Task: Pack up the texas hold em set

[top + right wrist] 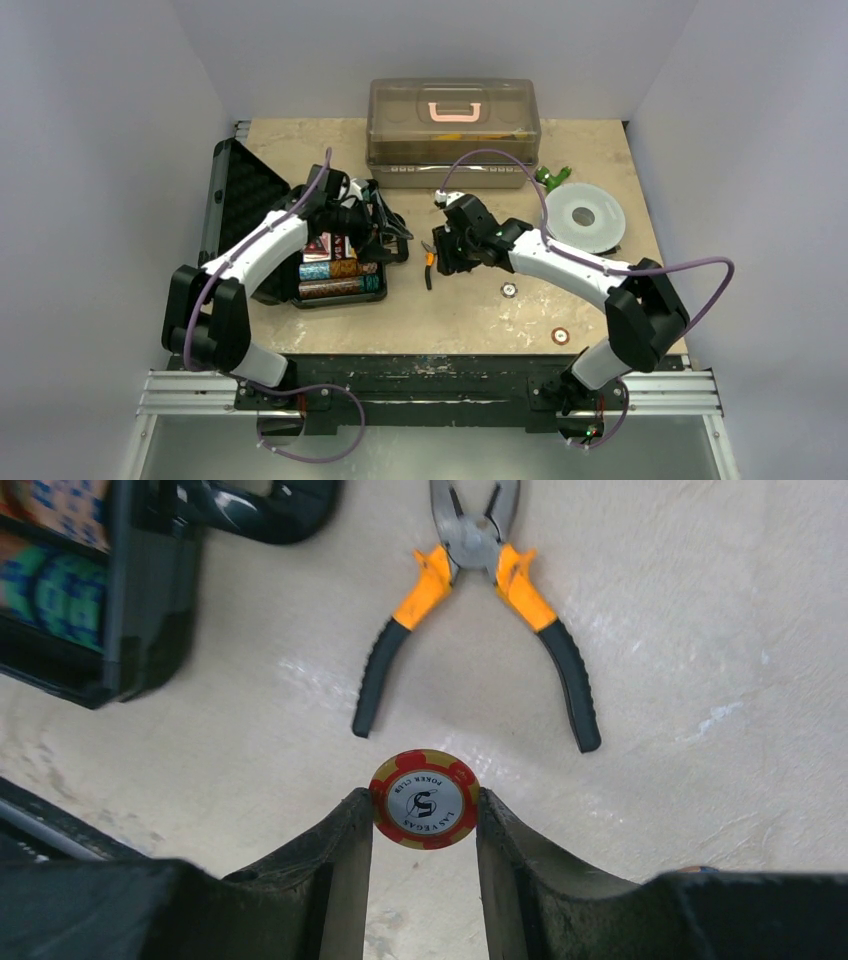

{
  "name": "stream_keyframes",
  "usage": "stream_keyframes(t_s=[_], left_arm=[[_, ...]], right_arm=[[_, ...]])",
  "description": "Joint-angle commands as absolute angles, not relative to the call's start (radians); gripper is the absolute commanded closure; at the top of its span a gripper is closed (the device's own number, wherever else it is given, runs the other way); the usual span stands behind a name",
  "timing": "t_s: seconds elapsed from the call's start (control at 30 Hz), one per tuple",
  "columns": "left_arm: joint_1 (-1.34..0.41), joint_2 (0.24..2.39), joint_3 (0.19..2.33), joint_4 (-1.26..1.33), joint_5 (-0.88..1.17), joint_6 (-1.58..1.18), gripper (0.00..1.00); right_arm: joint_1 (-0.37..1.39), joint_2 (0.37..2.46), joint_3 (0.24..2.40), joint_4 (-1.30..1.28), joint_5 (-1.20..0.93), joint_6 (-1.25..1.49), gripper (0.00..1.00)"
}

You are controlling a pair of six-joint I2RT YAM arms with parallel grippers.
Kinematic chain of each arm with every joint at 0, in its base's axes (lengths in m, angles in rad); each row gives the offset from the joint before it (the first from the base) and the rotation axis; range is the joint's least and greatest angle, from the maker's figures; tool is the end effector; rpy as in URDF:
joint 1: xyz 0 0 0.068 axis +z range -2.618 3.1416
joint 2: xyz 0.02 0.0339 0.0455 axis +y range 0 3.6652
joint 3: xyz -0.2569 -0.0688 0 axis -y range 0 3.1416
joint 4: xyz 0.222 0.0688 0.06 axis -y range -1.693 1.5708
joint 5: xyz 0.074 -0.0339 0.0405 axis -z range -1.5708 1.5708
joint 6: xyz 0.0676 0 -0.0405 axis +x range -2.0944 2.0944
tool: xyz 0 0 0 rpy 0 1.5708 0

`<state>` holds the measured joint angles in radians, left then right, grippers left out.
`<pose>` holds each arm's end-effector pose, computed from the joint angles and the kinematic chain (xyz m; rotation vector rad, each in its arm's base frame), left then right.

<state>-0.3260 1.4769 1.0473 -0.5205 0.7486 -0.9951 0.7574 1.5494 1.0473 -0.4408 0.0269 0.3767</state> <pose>0.2643 -0.1379 0.2309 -0.5789 2.7264 -1.4019 0.2346 0.2193 0.2015 -0.4746 2.5222 0.4185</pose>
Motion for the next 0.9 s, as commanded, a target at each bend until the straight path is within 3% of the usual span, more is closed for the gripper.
stream_keyframes(t_s=[0.0, 0.33, 0.87], left_arm=[[-0.305, 1.542, 1.091, -0.409, 0.827, -1.056, 0.31], [-0.302, 1.714, 1.225, -0.402, 0.936, -0.997, 0.37], [-0.357, 1.816, 1.301, -0.353, 1.051, -0.888, 0.44]], right_arm=[[0.761, 1.492, 1.148, -0.444, 0.004, 0.356, 0.66], [0.761, 1.473, 1.234, -0.467, -0.007, 0.342, 0.66], [0.760, 1.496, 1.287, -0.478, -0.054, 0.328, 0.67]])
